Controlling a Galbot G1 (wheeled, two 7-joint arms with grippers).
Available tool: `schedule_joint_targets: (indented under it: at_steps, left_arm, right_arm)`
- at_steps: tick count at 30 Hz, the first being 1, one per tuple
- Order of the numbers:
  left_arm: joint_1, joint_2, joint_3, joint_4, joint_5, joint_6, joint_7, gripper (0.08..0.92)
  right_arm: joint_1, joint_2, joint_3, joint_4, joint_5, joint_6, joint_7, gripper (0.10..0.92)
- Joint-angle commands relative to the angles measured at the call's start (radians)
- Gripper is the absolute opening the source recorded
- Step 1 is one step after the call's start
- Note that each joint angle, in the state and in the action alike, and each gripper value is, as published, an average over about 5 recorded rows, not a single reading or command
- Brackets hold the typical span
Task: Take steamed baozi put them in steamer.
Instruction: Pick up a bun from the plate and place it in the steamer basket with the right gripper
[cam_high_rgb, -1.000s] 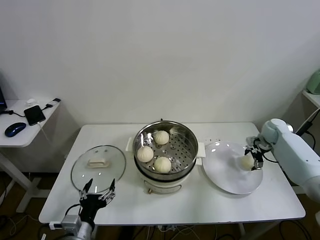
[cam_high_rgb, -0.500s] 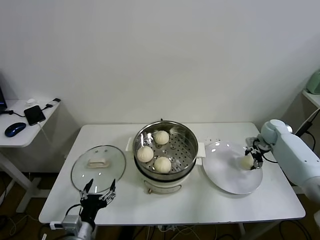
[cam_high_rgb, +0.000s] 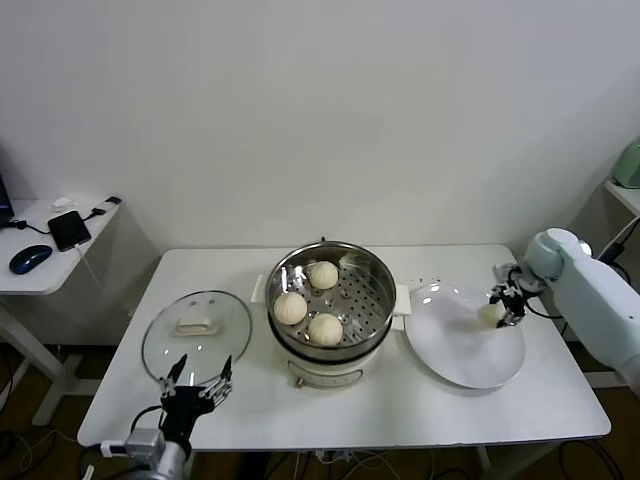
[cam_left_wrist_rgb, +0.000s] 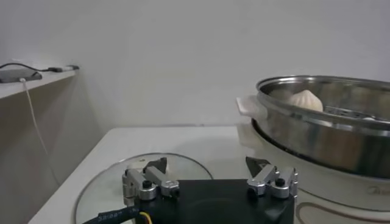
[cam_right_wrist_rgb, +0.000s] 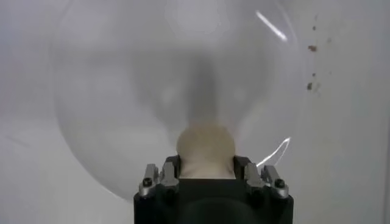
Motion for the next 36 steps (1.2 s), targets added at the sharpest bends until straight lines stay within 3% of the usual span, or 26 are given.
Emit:
schedule_joint_targets:
  at_steps: [1, 7, 16, 27, 36]
  left_arm:
    - [-0.01, -0.005, -0.008, 0.003, 0.044, 0.019, -0.002, 0.823]
    - [-0.024, 0.004, -0.015, -0.006, 0.052, 0.041, 0.001, 0.823]
    - [-0.042, 0.018, -0.05, -0.033, 0.043, 0.079, 0.027, 0.823]
    - [-0.057, 0.014, -0.048, -0.033, 0.016, 0.071, 0.029, 0.823]
    - [-0.067, 0.016, -0.056, -0.018, -0.007, 0.052, 0.025, 0.823]
  right_arm:
    - [0.297, -0.11, -0.338, 0.262, 0.407, -0.212, -0.029, 0.577]
    - [0.661, -0.074, -0.687, 0.448, 0.7, -0.386, 0.001, 0.577]
    - [0.879, 0.096, -0.915, 0.466, 0.971, -0.571, 0.06, 0.577]
    - [0.765, 0.287, -0.969, 0.375, 0.978, -0.637, 0.116, 0.577]
    - [0.669, 0.351, -0.976, 0.322, 0.879, -0.664, 0.137, 0.582]
